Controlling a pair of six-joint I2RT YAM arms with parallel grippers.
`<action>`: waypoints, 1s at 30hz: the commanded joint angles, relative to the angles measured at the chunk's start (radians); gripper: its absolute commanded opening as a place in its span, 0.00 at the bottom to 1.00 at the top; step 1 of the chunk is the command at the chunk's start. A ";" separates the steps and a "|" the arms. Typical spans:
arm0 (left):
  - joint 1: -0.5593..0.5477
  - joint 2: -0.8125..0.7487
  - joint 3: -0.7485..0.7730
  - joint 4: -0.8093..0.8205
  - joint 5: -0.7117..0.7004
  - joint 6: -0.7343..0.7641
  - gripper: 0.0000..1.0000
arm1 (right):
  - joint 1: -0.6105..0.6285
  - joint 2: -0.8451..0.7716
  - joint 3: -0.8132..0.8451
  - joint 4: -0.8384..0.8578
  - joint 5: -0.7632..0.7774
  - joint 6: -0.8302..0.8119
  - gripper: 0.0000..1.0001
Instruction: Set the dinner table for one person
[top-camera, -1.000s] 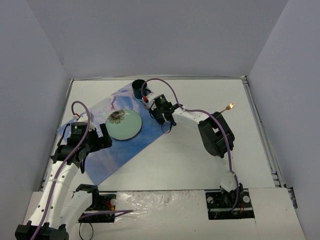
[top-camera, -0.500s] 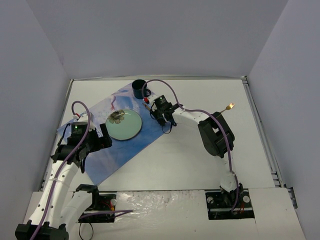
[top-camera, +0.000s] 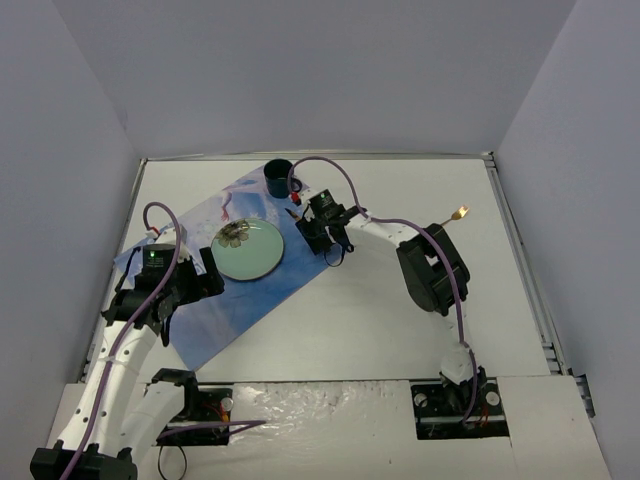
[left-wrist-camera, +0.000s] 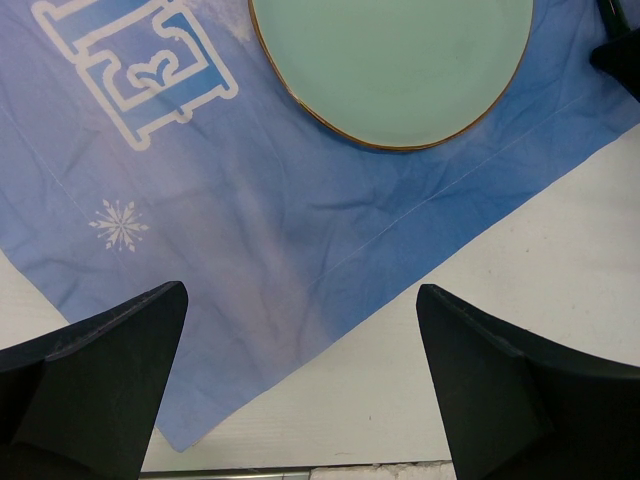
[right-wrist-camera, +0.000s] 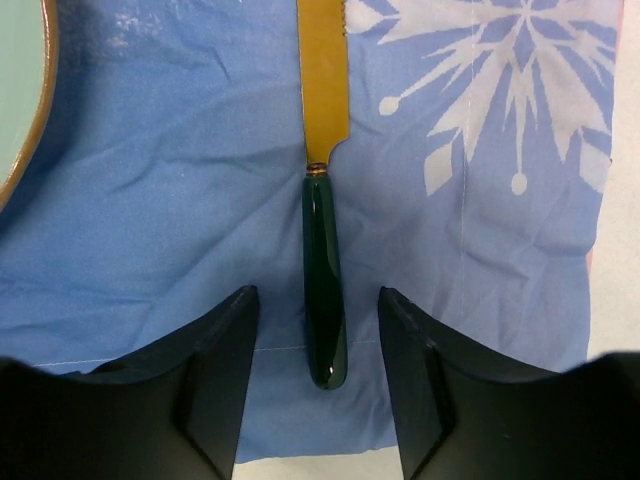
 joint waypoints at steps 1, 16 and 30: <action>-0.002 0.007 0.020 0.030 0.002 -0.008 0.97 | -0.013 -0.114 0.038 -0.006 0.026 0.073 0.55; -0.002 0.005 0.019 0.032 0.003 -0.008 0.97 | -0.404 -0.361 -0.167 0.008 0.316 0.435 0.91; -0.001 0.007 0.020 0.027 -0.005 -0.009 0.97 | -0.682 -0.192 -0.095 0.011 0.366 0.513 0.87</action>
